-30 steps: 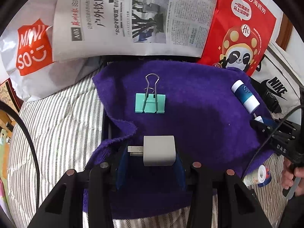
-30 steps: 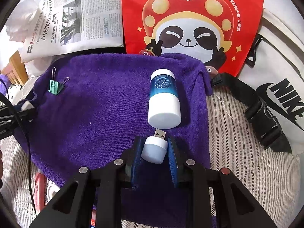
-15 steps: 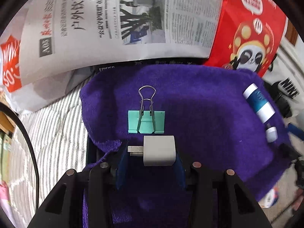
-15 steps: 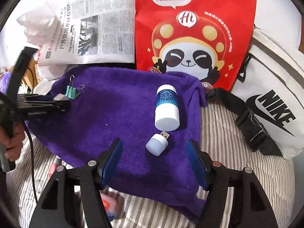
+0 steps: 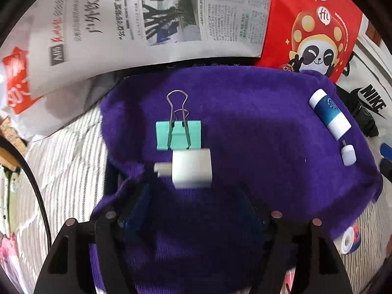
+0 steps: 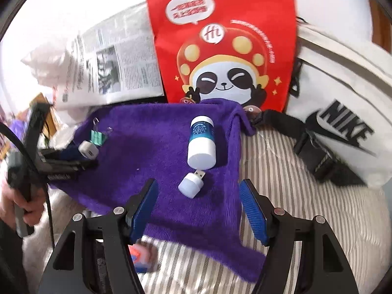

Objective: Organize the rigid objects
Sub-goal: 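Grasp the clear plastic cup with the left tool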

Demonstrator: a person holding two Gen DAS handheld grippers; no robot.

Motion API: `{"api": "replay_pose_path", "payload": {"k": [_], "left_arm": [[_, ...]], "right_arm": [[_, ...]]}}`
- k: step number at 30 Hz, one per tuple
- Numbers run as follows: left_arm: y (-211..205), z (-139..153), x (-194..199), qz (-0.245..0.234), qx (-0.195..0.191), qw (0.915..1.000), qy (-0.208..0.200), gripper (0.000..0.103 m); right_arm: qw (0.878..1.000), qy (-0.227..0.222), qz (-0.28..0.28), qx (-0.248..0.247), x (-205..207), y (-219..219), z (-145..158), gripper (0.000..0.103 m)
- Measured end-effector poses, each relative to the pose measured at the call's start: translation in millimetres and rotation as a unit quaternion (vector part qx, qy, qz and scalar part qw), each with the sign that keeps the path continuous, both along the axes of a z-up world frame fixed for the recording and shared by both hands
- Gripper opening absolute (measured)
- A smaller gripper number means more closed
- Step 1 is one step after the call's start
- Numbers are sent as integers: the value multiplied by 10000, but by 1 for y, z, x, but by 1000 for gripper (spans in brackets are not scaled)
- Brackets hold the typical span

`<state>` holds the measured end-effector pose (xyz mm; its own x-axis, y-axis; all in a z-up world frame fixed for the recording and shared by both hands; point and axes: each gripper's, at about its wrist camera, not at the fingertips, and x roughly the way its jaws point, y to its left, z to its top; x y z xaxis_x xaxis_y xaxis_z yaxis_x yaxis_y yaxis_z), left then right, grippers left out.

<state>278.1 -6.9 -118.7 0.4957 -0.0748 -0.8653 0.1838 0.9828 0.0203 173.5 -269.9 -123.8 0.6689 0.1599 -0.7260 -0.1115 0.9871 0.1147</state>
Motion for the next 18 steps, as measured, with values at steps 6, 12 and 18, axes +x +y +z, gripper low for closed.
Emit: {"api": "replay_pose_path", "payload": {"k": [6, 12, 18], "left_arm": [[-3, 37, -46, -126, -161, 9992, -352, 70], [-9, 47, -105, -509, -163, 9971, -547, 70], [-19, 32, -147, -681, -52, 9965, -481, 68]], "right_arm": [[9994, 126, -323, -24, -46, -11, 13, 68], [9984, 89, -522, 180, -90, -18, 20, 68], [9986, -34, -478, 226, -122, -9, 31, 68]]}}
